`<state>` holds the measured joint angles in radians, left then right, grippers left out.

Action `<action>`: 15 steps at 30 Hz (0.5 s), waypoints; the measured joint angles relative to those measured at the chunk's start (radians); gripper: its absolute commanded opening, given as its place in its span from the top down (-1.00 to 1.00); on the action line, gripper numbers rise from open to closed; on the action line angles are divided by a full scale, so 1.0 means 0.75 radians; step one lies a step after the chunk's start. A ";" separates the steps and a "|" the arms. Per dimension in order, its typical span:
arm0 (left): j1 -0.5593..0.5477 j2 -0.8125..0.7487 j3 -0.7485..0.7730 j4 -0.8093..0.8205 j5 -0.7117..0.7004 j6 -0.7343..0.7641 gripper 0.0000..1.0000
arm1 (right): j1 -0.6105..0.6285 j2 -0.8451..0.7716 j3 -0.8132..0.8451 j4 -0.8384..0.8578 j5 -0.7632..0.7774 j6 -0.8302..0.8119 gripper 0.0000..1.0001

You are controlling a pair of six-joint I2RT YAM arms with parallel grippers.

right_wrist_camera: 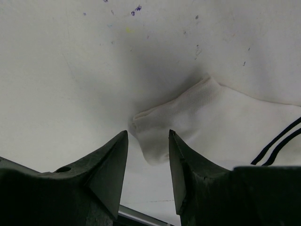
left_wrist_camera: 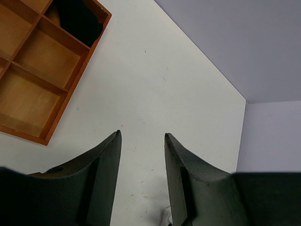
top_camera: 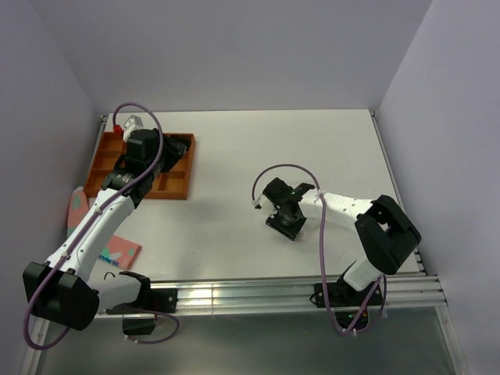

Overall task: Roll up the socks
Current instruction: Move the sock to the center of the board.

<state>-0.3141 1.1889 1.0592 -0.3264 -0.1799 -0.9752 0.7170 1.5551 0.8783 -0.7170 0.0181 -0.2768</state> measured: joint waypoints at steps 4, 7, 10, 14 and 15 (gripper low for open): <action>0.000 0.003 0.000 0.000 0.000 0.017 0.07 | -0.001 0.016 0.019 0.015 -0.004 -0.001 0.06; 0.000 0.008 0.000 0.000 0.000 0.021 0.07 | -0.001 0.039 0.025 0.031 -0.009 -0.001 0.06; 0.000 0.017 0.001 -0.001 -0.001 0.028 0.06 | -0.001 0.060 0.025 0.032 -0.010 -0.002 0.06; 0.000 0.028 0.002 -0.001 -0.001 0.034 0.06 | -0.001 0.067 0.027 0.032 -0.009 -0.003 0.10; 0.000 0.030 0.002 -0.001 -0.001 0.038 0.06 | -0.002 0.067 0.028 0.031 -0.009 -0.005 0.12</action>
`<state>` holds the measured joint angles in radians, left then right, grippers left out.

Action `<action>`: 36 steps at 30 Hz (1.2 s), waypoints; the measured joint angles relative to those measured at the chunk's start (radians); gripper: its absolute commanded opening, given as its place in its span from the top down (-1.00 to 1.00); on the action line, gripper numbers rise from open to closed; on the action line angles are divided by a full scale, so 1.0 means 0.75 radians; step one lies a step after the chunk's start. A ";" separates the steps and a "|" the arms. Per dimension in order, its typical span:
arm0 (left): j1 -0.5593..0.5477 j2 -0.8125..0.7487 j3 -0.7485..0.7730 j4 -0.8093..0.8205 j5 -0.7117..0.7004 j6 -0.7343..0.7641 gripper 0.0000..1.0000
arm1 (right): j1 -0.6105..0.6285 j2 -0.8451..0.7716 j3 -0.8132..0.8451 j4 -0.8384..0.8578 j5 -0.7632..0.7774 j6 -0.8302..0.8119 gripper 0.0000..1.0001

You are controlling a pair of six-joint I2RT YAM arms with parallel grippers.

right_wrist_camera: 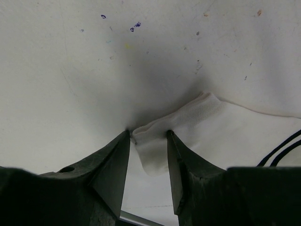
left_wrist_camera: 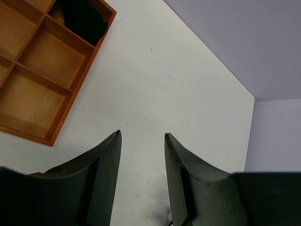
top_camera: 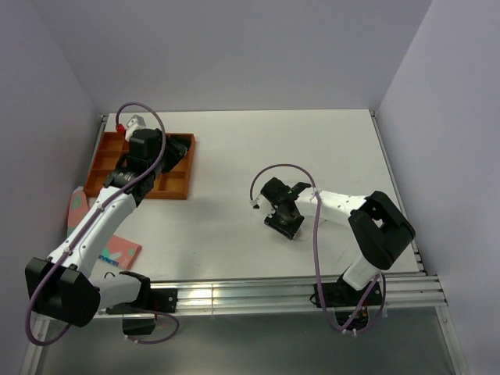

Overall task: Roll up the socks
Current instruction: Move the sock to the center of the board.

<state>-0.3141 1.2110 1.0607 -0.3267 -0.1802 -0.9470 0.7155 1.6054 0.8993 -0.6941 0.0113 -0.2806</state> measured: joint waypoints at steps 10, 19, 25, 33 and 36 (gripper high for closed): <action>0.001 -0.007 -0.022 0.013 -0.021 -0.011 0.07 | -0.028 0.008 0.011 0.008 0.011 -0.044 0.54; 0.008 -0.245 -0.182 0.004 -0.149 -0.098 0.03 | -0.042 0.138 0.237 0.067 -0.027 -0.119 0.61; 0.009 -0.407 -0.229 0.001 -0.202 -0.139 0.10 | 0.016 0.175 0.392 0.111 -0.134 -0.127 0.61; -0.030 -0.559 -0.548 0.139 -0.116 -0.165 0.14 | 0.113 0.174 0.322 0.048 -0.408 -0.188 0.60; -0.104 -0.582 -0.669 0.235 -0.079 -0.161 0.17 | 0.110 0.174 0.315 -0.033 -0.528 -0.225 0.61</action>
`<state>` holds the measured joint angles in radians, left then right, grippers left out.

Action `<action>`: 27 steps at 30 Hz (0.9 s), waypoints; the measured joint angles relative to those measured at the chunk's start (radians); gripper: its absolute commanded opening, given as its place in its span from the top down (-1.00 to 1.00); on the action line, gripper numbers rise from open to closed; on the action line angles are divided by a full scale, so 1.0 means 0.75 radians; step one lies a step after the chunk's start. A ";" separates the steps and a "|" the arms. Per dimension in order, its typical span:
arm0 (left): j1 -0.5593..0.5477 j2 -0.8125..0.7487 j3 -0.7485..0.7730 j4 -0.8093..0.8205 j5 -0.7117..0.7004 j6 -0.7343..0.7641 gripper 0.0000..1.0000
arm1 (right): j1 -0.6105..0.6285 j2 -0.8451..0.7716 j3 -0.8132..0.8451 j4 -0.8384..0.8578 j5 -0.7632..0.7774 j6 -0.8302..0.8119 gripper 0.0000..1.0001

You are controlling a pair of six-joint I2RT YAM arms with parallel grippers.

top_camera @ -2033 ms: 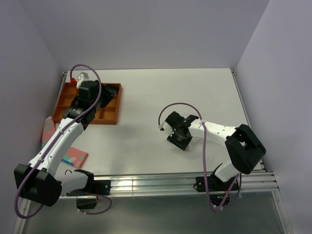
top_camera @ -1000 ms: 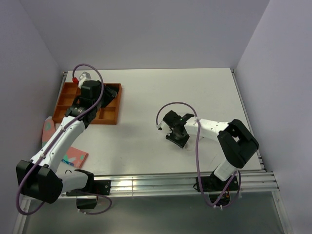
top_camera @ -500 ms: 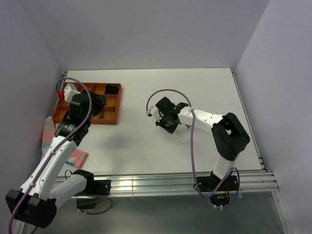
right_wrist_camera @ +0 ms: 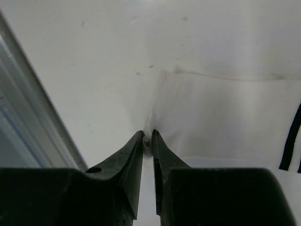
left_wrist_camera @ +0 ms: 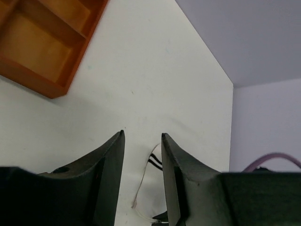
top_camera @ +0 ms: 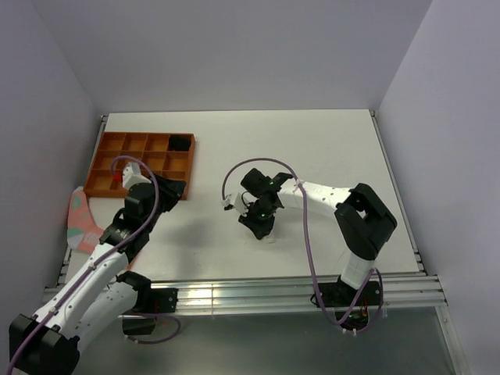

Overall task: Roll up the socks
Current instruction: Move the sock to the center of the board, then roll the sock at the center of the board.

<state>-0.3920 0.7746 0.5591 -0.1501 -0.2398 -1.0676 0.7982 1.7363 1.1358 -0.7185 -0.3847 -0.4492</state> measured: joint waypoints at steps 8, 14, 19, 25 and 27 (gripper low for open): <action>-0.266 0.008 -0.290 0.437 0.020 0.030 0.23 | -0.018 0.127 0.041 -0.151 -0.284 -0.044 0.82; -0.428 0.092 -0.435 0.803 0.013 0.111 0.35 | -0.074 0.258 0.093 -0.219 -0.405 -0.045 1.00; -0.562 0.180 -0.593 1.102 0.004 0.207 0.46 | -0.154 0.339 0.166 -0.301 -0.506 -0.057 1.00; -0.694 0.348 -0.607 1.343 0.041 0.368 0.50 | -0.264 0.467 0.306 -0.449 -0.626 -0.122 1.00; -0.715 0.431 -0.586 1.399 0.080 0.413 0.52 | -0.284 0.495 0.319 -0.486 -0.642 -0.145 1.00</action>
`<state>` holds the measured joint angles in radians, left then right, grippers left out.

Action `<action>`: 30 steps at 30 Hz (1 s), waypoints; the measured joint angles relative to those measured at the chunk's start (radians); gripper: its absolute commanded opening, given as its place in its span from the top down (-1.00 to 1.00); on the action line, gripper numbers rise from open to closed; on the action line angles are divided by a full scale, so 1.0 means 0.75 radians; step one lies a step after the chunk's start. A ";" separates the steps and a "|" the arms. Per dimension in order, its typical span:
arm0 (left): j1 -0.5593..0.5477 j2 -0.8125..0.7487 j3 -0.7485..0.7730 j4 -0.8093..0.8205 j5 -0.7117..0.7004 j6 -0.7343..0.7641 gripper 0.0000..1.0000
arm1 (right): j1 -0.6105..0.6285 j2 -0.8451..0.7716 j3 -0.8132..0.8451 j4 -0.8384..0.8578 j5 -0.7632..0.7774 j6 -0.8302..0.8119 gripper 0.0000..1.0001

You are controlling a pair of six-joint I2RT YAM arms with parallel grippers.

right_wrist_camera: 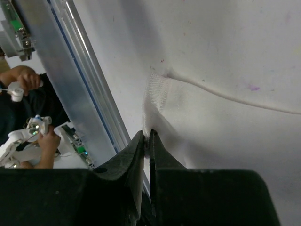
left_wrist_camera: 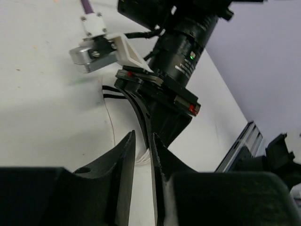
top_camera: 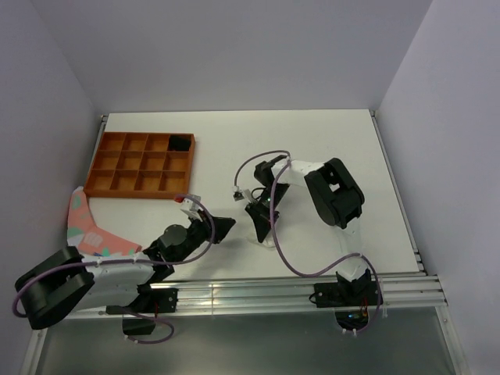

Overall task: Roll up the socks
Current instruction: Roll the sock at the center of the board.

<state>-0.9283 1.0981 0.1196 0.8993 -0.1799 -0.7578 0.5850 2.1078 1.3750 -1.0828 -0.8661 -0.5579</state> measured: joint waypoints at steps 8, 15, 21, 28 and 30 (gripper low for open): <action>-0.016 0.396 0.154 0.146 0.230 0.116 0.53 | -0.003 0.069 0.026 -0.168 -0.054 -0.098 1.00; -0.019 0.596 0.230 0.250 0.450 0.148 0.49 | -0.004 0.069 0.028 -0.209 -0.057 -0.125 1.00; -0.019 0.691 0.260 0.283 0.594 0.148 0.46 | -0.011 0.069 0.028 -0.214 -0.053 -0.127 1.00; -0.019 0.754 0.269 0.306 0.680 0.148 0.46 | -0.022 0.069 0.028 -0.215 -0.052 -0.127 1.00; -0.019 0.764 0.269 0.312 0.690 0.148 0.46 | -0.022 0.069 0.028 -0.215 -0.052 -0.128 1.00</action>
<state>-0.9424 1.6711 0.3210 1.1336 0.3374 -0.6472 0.5682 2.1597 1.3964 -1.2442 -0.9054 -0.6537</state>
